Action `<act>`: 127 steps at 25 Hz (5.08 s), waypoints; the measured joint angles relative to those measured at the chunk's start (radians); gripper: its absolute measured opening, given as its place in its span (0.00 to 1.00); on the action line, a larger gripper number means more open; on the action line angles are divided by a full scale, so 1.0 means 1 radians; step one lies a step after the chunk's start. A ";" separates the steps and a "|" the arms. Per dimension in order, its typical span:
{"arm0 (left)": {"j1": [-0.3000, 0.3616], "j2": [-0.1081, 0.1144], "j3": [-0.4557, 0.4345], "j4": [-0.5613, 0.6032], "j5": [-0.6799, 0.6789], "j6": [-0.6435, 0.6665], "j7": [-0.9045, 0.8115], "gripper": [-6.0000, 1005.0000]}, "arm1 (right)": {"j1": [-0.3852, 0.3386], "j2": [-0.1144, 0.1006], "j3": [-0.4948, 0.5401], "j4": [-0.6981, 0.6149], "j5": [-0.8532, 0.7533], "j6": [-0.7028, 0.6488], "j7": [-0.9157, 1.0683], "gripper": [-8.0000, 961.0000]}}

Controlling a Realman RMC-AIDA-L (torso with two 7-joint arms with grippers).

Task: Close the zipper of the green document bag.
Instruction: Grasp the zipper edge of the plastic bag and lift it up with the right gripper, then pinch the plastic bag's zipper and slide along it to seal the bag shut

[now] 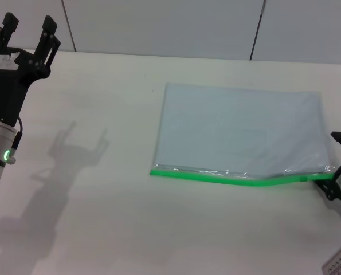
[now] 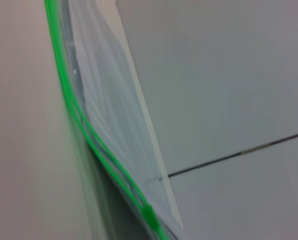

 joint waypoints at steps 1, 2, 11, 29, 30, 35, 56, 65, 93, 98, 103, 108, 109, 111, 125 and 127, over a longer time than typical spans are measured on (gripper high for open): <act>0.000 0.000 0.000 0.000 0.000 0.000 0.000 0.76 | 0.004 0.000 -0.005 0.000 0.000 0.003 0.000 0.79; -0.001 0.000 0.000 0.000 0.000 0.000 0.000 0.76 | 0.006 0.000 -0.008 -0.001 0.000 0.007 0.000 0.79; -0.002 0.000 0.000 0.000 0.000 0.001 0.000 0.76 | 0.026 -0.001 -0.019 -0.028 0.004 0.074 -0.002 0.68; -0.001 0.000 0.003 0.000 0.001 0.001 0.000 0.76 | 0.026 0.000 -0.019 -0.084 0.007 0.077 -0.057 0.13; -0.001 0.000 0.005 0.000 0.002 0.000 0.001 0.76 | 0.026 -0.001 -0.019 -0.088 0.007 0.079 -0.058 0.12; -0.005 0.000 0.012 0.000 0.007 -0.002 0.007 0.76 | 0.032 -0.003 -0.020 -0.115 0.003 0.102 -0.064 0.08; -0.163 -0.005 0.216 -0.002 0.279 -0.234 0.139 0.76 | 0.143 -0.006 -0.080 -0.138 0.008 0.130 -0.055 0.06; -0.199 -0.009 0.295 -0.101 0.390 -0.309 0.432 0.75 | 0.169 -0.008 -0.078 -0.156 0.008 0.176 -0.055 0.06; -0.198 -0.014 0.265 -0.173 0.388 -0.410 0.882 0.75 | 0.193 -0.007 -0.117 -0.233 -0.006 0.182 -0.078 0.06; -0.193 -0.014 0.259 -0.173 0.387 -0.411 0.914 0.69 | 0.194 -0.006 -0.124 -0.234 -0.006 0.181 -0.078 0.06; -0.188 -0.014 0.240 -0.173 0.386 -0.415 0.949 0.63 | 0.193 -0.006 -0.128 -0.239 -0.006 0.181 -0.089 0.06; -0.185 -0.014 0.227 -0.173 0.386 -0.416 0.973 0.62 | 0.191 -0.006 -0.128 -0.247 -0.006 0.181 -0.106 0.06; -0.185 -0.014 0.227 -0.173 0.386 -0.416 0.977 0.62 | 0.191 -0.006 -0.128 -0.247 -0.006 0.181 -0.106 0.06; -0.184 -0.014 0.227 -0.173 0.388 -0.416 0.987 0.61 | 0.191 -0.006 -0.128 -0.247 -0.006 0.181 -0.107 0.06; -0.184 -0.015 0.227 -0.196 0.394 -0.415 1.057 0.51 | 0.194 -0.006 -0.128 -0.247 -0.006 0.188 -0.107 0.06; -0.184 -0.015 0.227 -0.196 0.394 -0.416 1.071 0.51 | 0.194 -0.006 -0.128 -0.247 -0.006 0.189 -0.107 0.06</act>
